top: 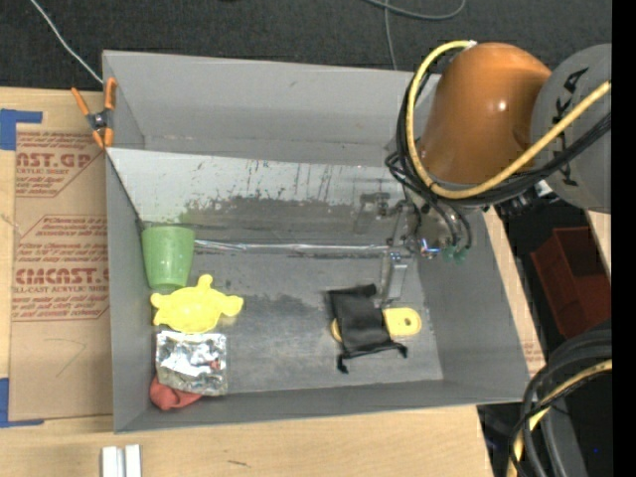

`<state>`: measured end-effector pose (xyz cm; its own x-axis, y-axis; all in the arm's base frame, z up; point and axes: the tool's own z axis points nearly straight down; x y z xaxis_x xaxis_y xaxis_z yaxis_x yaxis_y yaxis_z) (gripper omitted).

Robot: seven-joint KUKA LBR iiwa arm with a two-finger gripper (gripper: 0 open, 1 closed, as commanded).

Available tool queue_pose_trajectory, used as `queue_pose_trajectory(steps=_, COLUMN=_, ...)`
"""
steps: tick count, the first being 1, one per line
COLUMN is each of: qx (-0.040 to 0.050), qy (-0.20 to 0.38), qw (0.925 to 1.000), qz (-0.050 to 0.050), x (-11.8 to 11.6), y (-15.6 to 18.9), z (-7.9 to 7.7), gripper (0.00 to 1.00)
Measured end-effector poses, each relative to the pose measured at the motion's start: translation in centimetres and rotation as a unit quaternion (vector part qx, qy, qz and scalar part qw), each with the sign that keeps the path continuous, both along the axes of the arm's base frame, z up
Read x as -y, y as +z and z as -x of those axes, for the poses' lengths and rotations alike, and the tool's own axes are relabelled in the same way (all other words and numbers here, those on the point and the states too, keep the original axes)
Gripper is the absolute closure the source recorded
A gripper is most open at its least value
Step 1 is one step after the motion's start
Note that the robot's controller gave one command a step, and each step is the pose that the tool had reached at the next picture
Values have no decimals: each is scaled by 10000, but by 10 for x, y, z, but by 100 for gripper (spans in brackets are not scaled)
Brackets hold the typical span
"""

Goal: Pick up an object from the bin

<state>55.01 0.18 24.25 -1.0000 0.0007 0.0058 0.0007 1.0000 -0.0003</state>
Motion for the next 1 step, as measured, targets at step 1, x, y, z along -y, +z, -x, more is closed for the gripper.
queue_pose_trajectory(steps=1, qx=41, qy=0, qw=10000, qz=0, x=0, y=5, z=-1, gripper=0)
